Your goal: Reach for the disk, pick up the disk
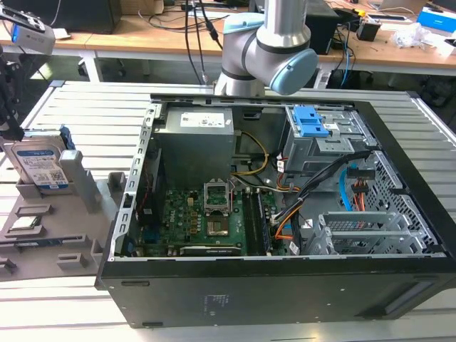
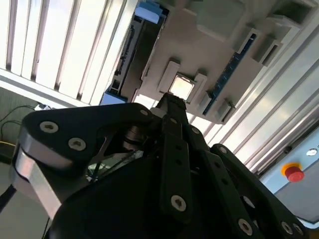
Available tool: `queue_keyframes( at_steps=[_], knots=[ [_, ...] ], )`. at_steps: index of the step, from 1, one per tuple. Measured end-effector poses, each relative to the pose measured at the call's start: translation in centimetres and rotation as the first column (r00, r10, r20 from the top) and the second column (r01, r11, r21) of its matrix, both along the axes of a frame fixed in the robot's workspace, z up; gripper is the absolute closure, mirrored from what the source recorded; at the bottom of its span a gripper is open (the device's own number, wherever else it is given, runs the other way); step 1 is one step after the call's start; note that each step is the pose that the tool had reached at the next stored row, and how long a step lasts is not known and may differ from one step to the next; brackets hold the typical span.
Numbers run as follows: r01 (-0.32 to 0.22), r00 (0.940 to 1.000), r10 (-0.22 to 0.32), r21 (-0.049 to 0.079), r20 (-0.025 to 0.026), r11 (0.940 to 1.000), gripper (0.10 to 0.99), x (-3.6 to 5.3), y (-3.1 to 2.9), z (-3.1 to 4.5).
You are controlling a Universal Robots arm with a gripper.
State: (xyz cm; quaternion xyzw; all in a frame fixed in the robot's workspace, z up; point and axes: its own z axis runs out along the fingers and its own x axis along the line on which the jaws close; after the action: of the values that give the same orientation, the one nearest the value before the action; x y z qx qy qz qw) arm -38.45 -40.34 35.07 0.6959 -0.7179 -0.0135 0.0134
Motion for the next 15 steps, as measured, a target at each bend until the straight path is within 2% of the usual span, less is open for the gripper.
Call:
queue_keyframes(
  at_steps=[4,6,9,15],
  knots=[
    [-0.060,0.9982,0.060,0.000,0.0000,0.9982,0.980,0.00,0.00,0.00],
    [-0.058,0.9983,0.058,0.000,0.0000,0.9983,0.980,0.00,0.01,0.00],
    [-0.012,0.9999,0.012,-0.001,0.0000,0.9999,0.980,0.00,0.02,-0.03],
    [-0.007,1.0000,0.007,-0.001,0.0000,1.0000,0.973,0.00,0.01,-0.04]
  ],
)
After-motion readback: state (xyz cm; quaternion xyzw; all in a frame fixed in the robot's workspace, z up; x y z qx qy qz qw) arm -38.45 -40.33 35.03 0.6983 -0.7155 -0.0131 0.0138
